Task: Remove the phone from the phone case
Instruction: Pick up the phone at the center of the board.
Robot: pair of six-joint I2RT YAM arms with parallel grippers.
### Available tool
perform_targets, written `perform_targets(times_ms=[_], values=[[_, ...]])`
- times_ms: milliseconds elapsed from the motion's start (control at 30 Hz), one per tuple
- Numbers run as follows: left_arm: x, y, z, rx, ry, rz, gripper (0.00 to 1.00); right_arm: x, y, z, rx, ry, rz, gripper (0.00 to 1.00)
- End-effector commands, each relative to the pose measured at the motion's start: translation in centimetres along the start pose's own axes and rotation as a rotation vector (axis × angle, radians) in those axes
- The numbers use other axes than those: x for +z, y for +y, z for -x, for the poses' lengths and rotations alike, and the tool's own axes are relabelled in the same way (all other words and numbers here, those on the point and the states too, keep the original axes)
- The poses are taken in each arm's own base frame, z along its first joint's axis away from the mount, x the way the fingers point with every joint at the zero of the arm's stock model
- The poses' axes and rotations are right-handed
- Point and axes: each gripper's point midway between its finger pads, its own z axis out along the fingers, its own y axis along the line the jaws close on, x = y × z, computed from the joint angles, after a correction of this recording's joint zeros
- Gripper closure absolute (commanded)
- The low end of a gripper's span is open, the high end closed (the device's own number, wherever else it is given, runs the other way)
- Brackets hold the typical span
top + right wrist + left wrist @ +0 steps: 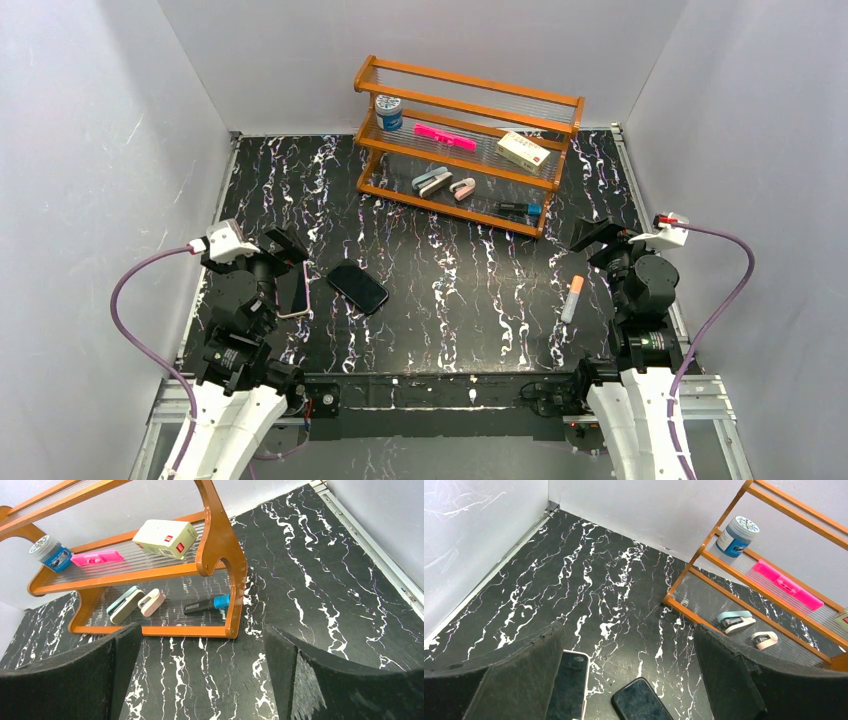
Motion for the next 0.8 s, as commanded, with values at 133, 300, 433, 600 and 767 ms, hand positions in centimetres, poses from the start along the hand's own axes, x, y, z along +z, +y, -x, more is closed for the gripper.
perform_targets(times_ms=[133, 300, 433, 600, 767], values=[[0.6, 0.0, -0.9, -0.065, 0.04, 0.044, 0.02, -0.1, 1.1, 0.5, -0.008, -0.027, 0.065, 0.01], [1.6, 1.3, -4.5, -0.027, 0.203, 0.183, 0.02, -0.1, 1.4, 0.2, -0.006, -0.017, 0.086, 0.01], [2.2, 0.1, -6.9, 0.043, 0.394, 0.193, 0.02, 0.0, 1.8, 0.0, -0.005, -0.007, 0.105, 0.01], [3.1, -1.1, -10.8, 0.036, 0.594, 0.248, 0.02, -0.1, 1.9, -0.2, -0.004, -0.001, 0.115, 0.01], [3.6, -2.2, -16.4, 0.005, 0.779, 0.296, 0.02, -0.1, 1.8, -0.3, -0.005, 0.002, 0.112, 0.01]])
